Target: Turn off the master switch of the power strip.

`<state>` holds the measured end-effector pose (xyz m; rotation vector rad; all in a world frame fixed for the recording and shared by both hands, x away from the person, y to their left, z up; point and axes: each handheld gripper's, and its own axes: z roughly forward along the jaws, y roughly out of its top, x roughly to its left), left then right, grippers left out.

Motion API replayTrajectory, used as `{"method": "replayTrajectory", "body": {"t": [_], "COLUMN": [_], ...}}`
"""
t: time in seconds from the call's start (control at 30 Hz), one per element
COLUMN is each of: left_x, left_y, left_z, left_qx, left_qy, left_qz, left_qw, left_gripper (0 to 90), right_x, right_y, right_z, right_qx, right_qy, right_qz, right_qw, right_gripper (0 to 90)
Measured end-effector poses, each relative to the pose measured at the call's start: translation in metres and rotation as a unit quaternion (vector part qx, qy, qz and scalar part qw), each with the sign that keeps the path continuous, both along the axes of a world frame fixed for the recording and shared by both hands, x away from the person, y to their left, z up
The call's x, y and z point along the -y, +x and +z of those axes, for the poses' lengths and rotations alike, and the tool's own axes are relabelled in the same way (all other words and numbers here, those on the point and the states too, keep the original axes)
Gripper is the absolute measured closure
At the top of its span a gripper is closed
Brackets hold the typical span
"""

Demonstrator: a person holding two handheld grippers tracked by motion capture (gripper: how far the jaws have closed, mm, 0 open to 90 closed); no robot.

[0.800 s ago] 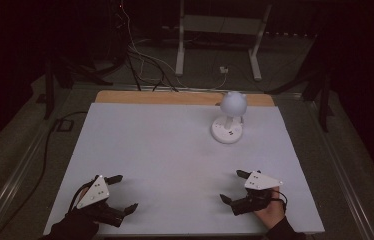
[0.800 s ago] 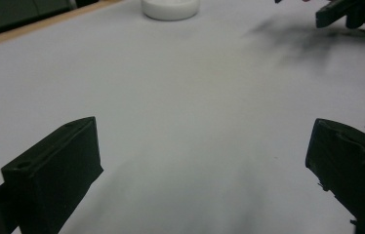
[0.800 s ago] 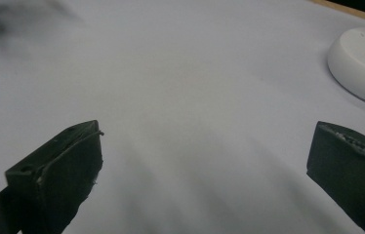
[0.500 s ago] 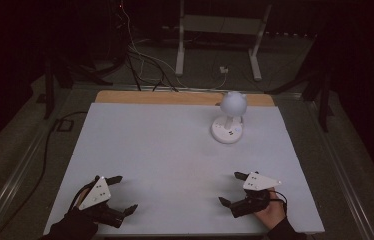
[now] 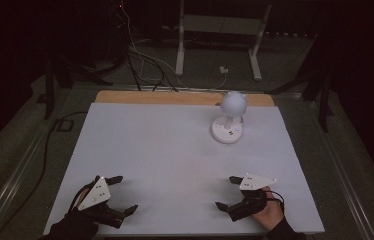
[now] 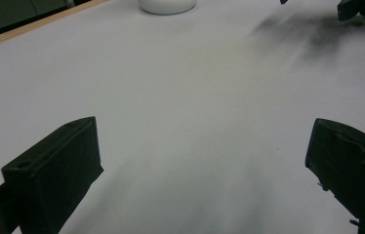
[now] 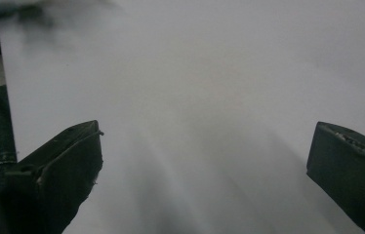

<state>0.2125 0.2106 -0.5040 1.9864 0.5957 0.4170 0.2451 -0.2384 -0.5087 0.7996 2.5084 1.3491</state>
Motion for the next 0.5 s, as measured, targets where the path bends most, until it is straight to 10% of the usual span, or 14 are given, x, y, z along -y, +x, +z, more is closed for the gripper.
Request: {"method": "replayTrajectory", "body": {"t": [0.5], "left_x": [0.0], "left_y": [0.0], "left_z": [-0.001], "left_qx": [-0.003], "left_qy": [-0.003], "left_qz": [-0.001], "left_qw": [1.0], "left_gripper": [0.4], "right_x": [-0.015], "right_y": [-0.006], "right_z": [0.014], "right_qx": [-0.004], "right_qy": [-0.003], "right_qz": [0.013], "right_qw": [0.9999], "right_gripper": [0.0]}}
